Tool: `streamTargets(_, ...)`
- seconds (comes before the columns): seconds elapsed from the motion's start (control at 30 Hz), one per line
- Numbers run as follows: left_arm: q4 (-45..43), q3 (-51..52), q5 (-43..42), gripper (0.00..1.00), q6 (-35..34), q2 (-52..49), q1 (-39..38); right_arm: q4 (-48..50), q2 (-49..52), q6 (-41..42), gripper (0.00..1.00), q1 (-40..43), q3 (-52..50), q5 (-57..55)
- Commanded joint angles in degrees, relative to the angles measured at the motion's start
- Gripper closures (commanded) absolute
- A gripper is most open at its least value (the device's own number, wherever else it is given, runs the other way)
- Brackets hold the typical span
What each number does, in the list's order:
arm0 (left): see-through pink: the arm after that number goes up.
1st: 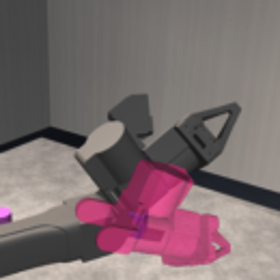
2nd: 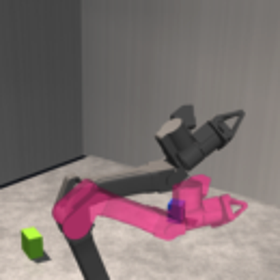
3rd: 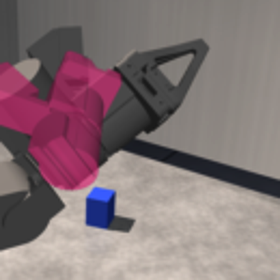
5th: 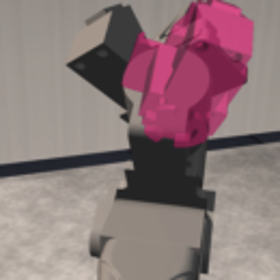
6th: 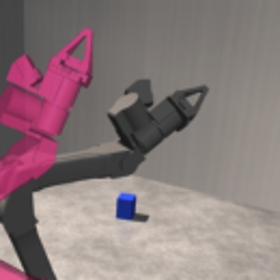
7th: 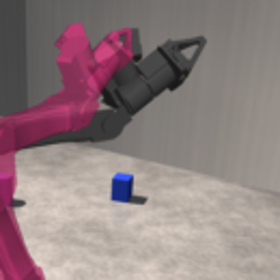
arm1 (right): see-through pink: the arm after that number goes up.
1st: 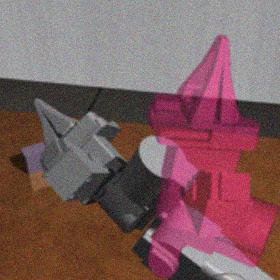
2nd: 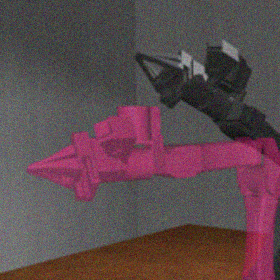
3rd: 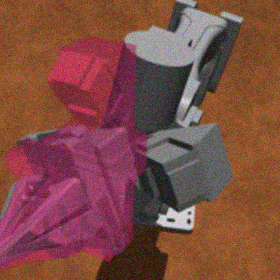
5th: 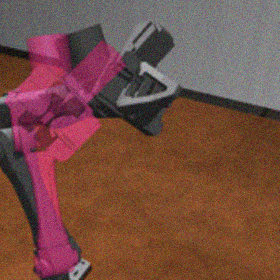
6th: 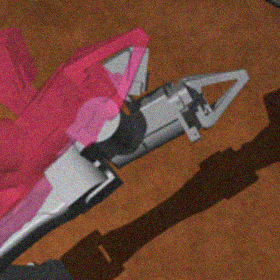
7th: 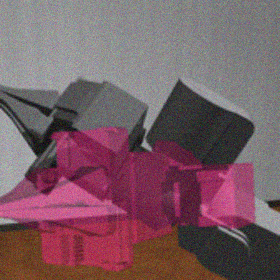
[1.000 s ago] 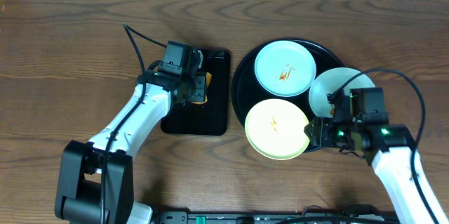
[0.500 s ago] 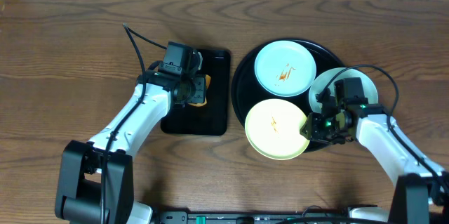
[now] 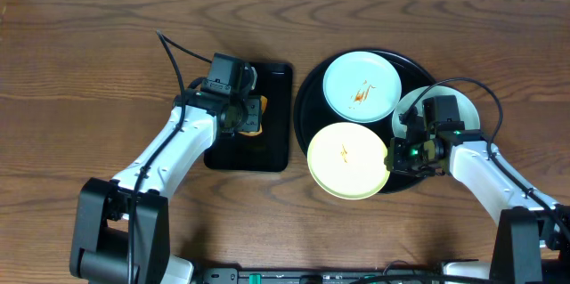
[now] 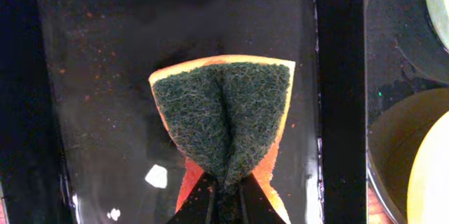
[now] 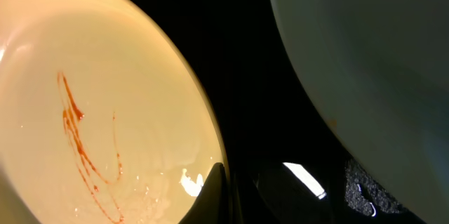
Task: Clean dirty plates on tray and stack at the side
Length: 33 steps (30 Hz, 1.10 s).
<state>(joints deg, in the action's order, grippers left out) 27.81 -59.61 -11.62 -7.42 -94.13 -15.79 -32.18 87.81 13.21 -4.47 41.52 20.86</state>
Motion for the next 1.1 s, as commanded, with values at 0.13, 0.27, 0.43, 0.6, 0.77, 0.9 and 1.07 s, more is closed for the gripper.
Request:
streamTargets(0.13, -0.83, -0.74, 0.72, 0.92, 0.98, 0.66, 0.17, 0.09, 0.07, 0.04, 0.99, -0.5, 0.15, 0.42)
streamTargets(0.27, -1.11, -0.74, 0.7, 0.92, 0.96, 0.66, 0.17, 0.07, 0.07, 0.04, 0.99, -0.5, 0.15, 0.39)
streamTargets(0.43, -1.2, -0.72, 0.76, 0.93, 0.42, 0.59, 0.17, 0.07, 0.07, 0.04, 0.99, -0.5, 0.15, 0.39)
streamTargets(0.6, -8.48, -0.63, 0.76, 0.92, 0.35, 0.59, 0.17, 0.09, 0.07, 0.04, 0.99, -0.5, 0.15, 0.42)
streamTargets(0.77, -21.35, -0.63, 0.76, 0.93, 2.71, 1.14, 0.35, -0.02, 0.07, 0.04, 0.99, -0.5, 0.15, 0.42)
streamTargets(0.9, -26.01, -0.63, 0.79, 0.92, 2.71, 2.16, 0.35, -0.2, 0.07, 0.04, 0.99, -0.5, 0.15, 0.42)
streamTargets(1.07, -26.86, -0.63, 0.79, 0.93, 2.71, 3.78, 0.35, -0.22, 0.07, 0.04, 0.99, -0.5, 0.15, 0.39)
